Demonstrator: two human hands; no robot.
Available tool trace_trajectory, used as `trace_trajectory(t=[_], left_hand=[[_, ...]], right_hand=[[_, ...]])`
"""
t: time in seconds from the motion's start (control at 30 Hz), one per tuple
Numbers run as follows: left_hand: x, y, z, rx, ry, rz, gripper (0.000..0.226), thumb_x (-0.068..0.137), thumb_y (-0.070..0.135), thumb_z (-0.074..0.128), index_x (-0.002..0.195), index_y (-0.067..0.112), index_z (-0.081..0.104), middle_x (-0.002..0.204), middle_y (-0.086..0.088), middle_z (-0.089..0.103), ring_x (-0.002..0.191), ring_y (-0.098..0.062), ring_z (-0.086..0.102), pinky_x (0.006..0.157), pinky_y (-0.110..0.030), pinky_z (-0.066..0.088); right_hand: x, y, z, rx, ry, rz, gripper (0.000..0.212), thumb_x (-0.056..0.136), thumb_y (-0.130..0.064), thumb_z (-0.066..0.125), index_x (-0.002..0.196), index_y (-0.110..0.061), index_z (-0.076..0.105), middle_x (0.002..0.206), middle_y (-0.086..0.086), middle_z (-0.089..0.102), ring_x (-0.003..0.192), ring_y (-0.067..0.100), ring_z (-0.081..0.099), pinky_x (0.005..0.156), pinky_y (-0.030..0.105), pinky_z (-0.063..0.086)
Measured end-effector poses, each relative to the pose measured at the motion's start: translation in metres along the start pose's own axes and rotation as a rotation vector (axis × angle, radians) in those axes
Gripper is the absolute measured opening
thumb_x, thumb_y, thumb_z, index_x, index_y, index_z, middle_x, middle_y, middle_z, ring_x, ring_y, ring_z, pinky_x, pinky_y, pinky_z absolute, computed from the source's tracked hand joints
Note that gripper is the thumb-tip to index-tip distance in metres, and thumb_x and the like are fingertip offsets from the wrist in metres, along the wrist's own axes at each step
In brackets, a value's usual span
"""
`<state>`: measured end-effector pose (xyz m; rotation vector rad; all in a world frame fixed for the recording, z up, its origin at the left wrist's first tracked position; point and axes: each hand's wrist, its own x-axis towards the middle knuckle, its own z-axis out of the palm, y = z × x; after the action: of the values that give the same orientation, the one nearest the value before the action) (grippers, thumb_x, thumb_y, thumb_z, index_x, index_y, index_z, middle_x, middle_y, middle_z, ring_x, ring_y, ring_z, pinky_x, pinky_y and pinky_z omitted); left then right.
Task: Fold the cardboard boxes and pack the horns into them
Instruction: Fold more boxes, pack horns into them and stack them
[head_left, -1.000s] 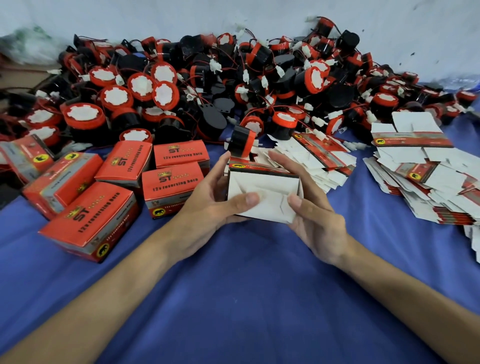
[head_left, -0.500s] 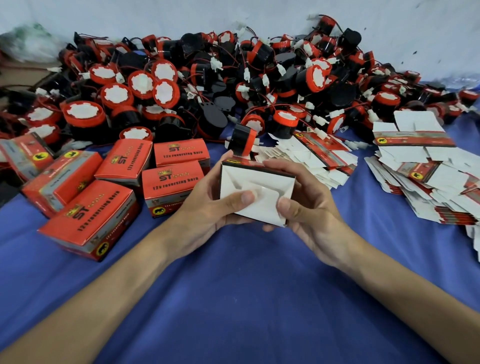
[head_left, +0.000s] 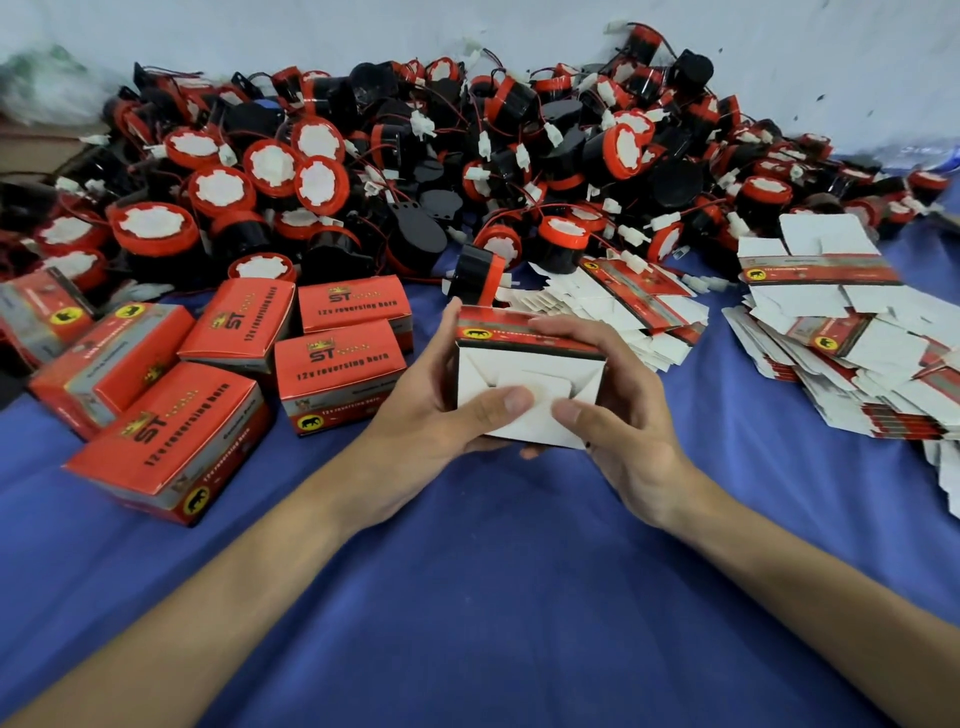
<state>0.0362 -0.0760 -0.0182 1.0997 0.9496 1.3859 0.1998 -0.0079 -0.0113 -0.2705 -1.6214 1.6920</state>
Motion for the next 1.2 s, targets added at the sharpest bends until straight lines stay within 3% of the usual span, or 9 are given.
trace_trajectory(t=[0.2,0.37,0.47,0.57,0.63,0.8,0.97,1.1,1.2], left_hand=[[0.001,-0.002,0.001,0.089,0.037,0.03,0.07,0.085,0.018,0.065,0.146,0.025,0.031,0.124,-0.006,0.065,0.113,-0.026,0.063,0.088,-0.042,0.055],[0.0,-0.001,0.005,0.169,0.06,0.107,0.051,0.085,0.02,0.065,0.113,0.06,0.053,0.12,0.001,0.067,0.113,-0.02,0.063,0.094,-0.041,0.053],[0.0,-0.003,0.004,0.145,0.086,0.083,0.058,0.082,0.02,0.067,0.124,0.056,0.047,0.122,0.001,0.066,0.116,-0.02,0.061,0.1,-0.047,0.048],[0.001,-0.003,0.003,0.096,0.123,0.02,0.09,0.072,0.027,0.078,0.147,0.035,0.028,0.129,0.003,0.062,0.122,-0.017,0.058,0.105,-0.047,0.044],[0.002,-0.004,0.003,0.094,0.139,0.0,0.094,0.072,0.031,0.079,0.15,0.027,0.027,0.129,0.001,0.063,0.119,-0.017,0.06,0.097,-0.045,0.051],[0.004,-0.005,0.006,0.14,0.153,0.026,0.046,0.082,0.041,0.059,0.126,0.026,0.053,0.114,0.008,0.07,0.106,-0.01,0.066,0.078,-0.028,0.057],[0.003,-0.005,0.008,0.374,0.241,0.148,0.066,0.086,0.049,0.06,0.142,0.024,0.037,0.132,0.004,0.057,0.121,-0.003,0.054,0.1,-0.024,0.046],[0.002,-0.003,0.01,0.519,0.217,0.291,0.061,0.074,0.049,0.062,0.129,0.051,0.034,0.132,0.012,0.045,0.122,0.008,0.045,0.095,-0.009,0.038],[0.001,-0.005,0.007,0.473,0.199,0.253,0.082,0.066,0.049,0.066,0.136,0.035,0.025,0.141,-0.004,0.041,0.128,0.0,0.044,0.096,-0.01,0.039]], right_hand=[[0.002,0.002,0.006,-0.138,0.088,-0.017,0.04,0.083,0.006,0.054,0.117,-0.014,0.054,0.117,0.005,0.059,0.095,0.018,0.067,0.053,0.028,0.056],[0.003,0.002,0.006,-0.171,0.117,-0.025,0.037,0.082,0.004,0.057,0.114,-0.014,0.055,0.105,-0.011,0.064,0.09,0.013,0.066,0.051,0.027,0.056],[0.003,0.005,0.006,-0.186,0.125,-0.031,0.037,0.083,0.004,0.058,0.114,-0.016,0.056,0.104,-0.015,0.063,0.089,0.011,0.066,0.051,0.026,0.056],[0.004,0.007,0.003,-0.173,0.13,-0.023,0.038,0.083,0.002,0.059,0.115,-0.018,0.056,0.108,-0.015,0.063,0.094,0.011,0.067,0.052,0.027,0.057],[0.004,0.007,-0.002,-0.105,0.103,0.003,0.04,0.082,0.0,0.061,0.118,-0.018,0.055,0.113,-0.009,0.062,0.103,0.017,0.064,0.059,0.032,0.058],[0.006,0.008,-0.007,0.015,0.008,0.041,0.057,0.076,-0.009,0.065,0.129,-0.018,0.048,0.127,0.009,0.055,0.122,0.036,0.051,0.089,0.055,0.05],[0.007,0.004,-0.006,0.178,-0.032,0.103,0.059,0.077,-0.004,0.063,0.132,-0.018,0.046,0.124,0.005,0.06,0.116,0.027,0.058,0.084,0.044,0.054],[0.009,-0.003,-0.006,0.239,-0.051,0.145,0.063,0.074,-0.01,0.067,0.132,-0.018,0.046,0.119,0.001,0.063,0.108,0.023,0.063,0.076,0.033,0.056],[0.008,-0.007,-0.006,0.278,-0.109,0.16,0.06,0.076,-0.008,0.061,0.132,-0.023,0.044,0.124,-0.002,0.06,0.112,0.022,0.061,0.083,0.035,0.054]])
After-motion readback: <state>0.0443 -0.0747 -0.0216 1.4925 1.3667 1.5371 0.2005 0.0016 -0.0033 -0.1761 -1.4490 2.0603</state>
